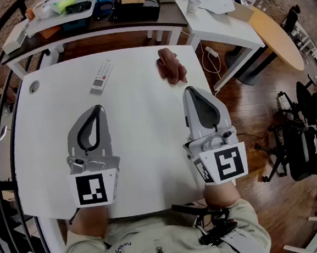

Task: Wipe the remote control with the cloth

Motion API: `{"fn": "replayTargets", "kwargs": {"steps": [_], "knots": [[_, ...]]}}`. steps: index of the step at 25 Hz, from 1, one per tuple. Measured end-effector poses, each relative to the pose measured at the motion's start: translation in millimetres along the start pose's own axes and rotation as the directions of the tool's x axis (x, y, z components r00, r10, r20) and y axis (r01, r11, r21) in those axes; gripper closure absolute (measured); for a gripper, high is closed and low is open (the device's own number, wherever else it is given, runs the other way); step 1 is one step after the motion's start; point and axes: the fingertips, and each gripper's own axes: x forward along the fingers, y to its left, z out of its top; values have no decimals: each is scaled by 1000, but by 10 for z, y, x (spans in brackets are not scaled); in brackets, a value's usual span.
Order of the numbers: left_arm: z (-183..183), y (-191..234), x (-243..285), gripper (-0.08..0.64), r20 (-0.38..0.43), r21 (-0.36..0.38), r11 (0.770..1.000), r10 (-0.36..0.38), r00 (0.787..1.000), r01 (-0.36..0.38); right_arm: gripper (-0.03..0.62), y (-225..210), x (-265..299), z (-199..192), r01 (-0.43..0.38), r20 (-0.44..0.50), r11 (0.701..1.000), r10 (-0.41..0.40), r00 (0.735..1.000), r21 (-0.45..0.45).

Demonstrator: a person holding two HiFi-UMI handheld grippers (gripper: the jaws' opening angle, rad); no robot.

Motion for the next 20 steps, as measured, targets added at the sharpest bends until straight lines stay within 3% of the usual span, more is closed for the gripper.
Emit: {"fn": "replayTargets", "kwargs": {"steps": [5, 9, 15, 20], "knots": [[235, 110, 36, 557, 61, 45, 999, -14, 998, 11, 583, -89, 13, 224, 19, 33, 1000, -18, 999, -19], [416, 200, 165, 557, 88, 13, 999, -32, 996, 31, 491, -214, 140, 358, 23, 45, 998, -21, 999, -61], [371, 369, 549, 428, 18, -30, 996, -83, 996, 84, 434, -566, 446, 421, 66, 48, 996, -63, 997, -66], [161, 659, 882, 340, -37, -55, 998, -38, 999, 36, 407, -739, 845, 303, 54, 2, 995, -54, 999, -83]]}}
